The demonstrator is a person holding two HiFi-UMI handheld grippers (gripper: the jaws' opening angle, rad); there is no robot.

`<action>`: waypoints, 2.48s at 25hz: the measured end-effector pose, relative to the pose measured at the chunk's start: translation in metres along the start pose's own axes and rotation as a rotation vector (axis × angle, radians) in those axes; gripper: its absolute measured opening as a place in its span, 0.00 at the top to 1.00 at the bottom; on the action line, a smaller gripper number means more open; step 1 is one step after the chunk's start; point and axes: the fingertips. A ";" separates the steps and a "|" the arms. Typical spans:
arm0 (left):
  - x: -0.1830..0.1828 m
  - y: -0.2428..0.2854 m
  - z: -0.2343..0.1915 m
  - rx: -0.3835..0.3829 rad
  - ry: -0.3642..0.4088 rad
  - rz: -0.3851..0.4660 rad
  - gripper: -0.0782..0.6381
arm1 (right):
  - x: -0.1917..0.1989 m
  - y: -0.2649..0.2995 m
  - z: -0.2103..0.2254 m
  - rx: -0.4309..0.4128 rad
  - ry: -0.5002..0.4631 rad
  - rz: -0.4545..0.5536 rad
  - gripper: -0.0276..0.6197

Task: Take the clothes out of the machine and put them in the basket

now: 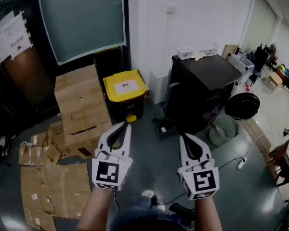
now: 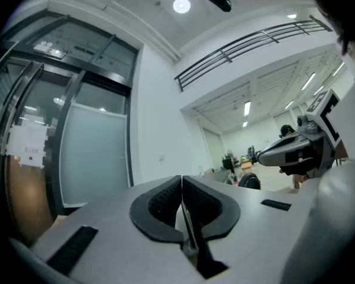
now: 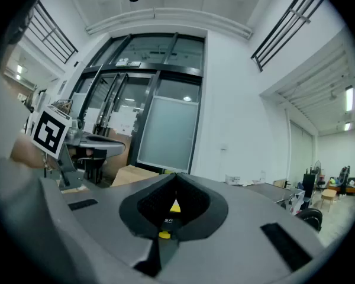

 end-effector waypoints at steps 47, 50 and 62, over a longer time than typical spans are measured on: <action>-0.030 0.162 0.171 0.498 -0.130 0.134 0.10 | 0.046 -0.126 0.175 0.741 0.131 -0.093 0.08; -0.033 0.169 0.185 0.522 -0.139 0.139 0.10 | 0.050 -0.134 0.189 0.753 0.126 -0.102 0.08; -0.073 0.245 0.291 0.501 -0.091 0.125 0.10 | 0.055 -0.164 0.329 0.696 0.167 -0.061 0.08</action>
Point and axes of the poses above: the fingertips, and each gripper's own axes: y forward along the fingers, z to its right, x out of its underside, and after that the axes turned 11 degrees about y, right-handed
